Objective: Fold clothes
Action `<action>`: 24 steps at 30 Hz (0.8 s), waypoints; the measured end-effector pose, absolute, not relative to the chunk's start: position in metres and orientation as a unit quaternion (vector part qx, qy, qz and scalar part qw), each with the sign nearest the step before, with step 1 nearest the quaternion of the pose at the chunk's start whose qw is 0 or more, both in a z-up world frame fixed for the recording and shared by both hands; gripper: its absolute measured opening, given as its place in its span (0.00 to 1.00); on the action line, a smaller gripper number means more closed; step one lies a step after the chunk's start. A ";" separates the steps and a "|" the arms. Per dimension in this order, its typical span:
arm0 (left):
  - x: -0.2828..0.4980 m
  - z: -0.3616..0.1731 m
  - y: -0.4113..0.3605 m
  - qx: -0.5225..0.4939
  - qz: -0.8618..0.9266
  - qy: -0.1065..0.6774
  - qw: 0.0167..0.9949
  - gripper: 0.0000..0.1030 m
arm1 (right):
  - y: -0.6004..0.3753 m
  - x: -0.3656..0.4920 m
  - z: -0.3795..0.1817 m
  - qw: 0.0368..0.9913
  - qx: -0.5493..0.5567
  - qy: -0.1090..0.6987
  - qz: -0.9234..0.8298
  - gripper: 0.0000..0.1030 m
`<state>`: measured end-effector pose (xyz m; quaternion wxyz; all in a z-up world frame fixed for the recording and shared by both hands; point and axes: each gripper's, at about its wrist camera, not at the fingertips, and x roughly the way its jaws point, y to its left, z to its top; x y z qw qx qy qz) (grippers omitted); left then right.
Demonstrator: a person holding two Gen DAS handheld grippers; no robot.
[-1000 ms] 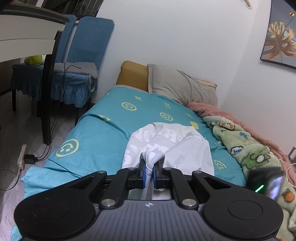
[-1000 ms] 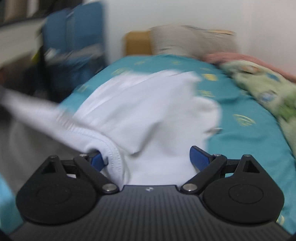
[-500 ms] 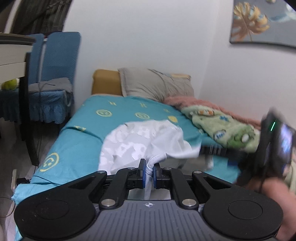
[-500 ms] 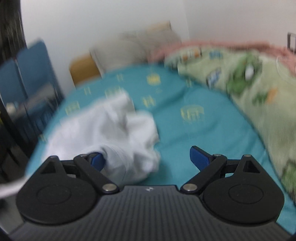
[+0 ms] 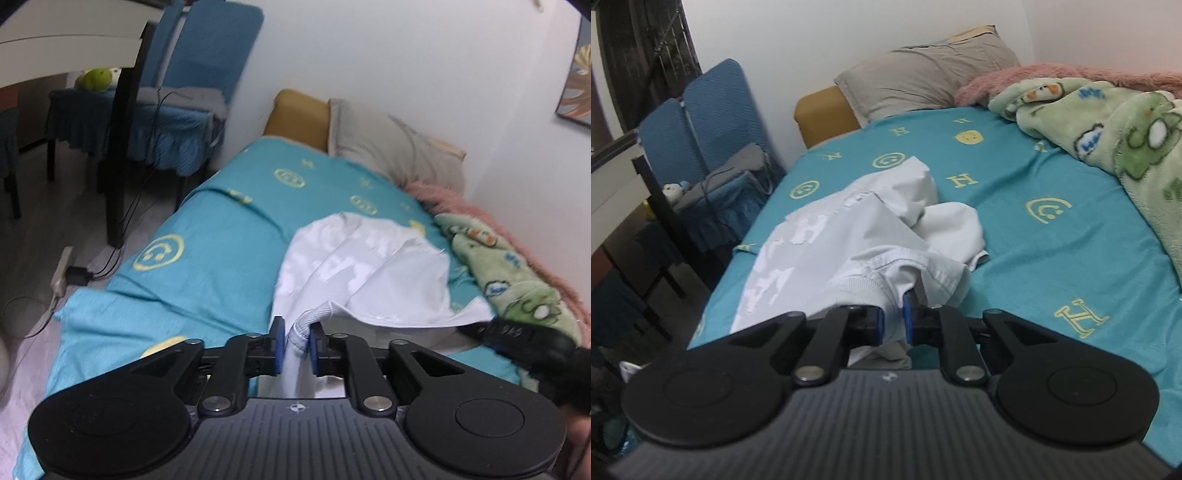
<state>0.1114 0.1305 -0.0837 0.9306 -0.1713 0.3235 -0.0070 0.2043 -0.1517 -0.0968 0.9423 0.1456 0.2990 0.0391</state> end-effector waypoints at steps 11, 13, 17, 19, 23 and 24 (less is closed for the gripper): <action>0.125 -0.093 0.098 -0.107 -0.015 0.325 0.939 0.73 | -0.139 0.194 -0.078 0.951 0.147 0.263 0.076 0.13; 0.127 -0.092 0.097 -0.119 -0.010 0.308 0.944 0.73 | -0.137 0.191 -0.074 0.952 0.146 0.255 0.083 0.13; 0.129 -0.091 0.111 -0.150 0.043 0.287 0.945 0.75 | -0.136 0.184 -0.068 0.959 0.152 0.224 0.088 0.13; 0.129 -0.095 0.124 -0.178 0.075 0.301 0.934 0.75 | -0.137 0.181 -0.064 0.964 0.151 0.204 0.078 0.13; 0.128 -0.102 0.140 -0.200 0.104 0.339 0.913 0.76 | -0.139 0.175 -0.059 0.973 0.147 0.170 0.052 0.13; 0.127 -0.103 0.138 -0.183 0.109 0.348 0.913 0.76 | -0.140 0.175 -0.059 0.974 0.145 0.166 0.043 0.13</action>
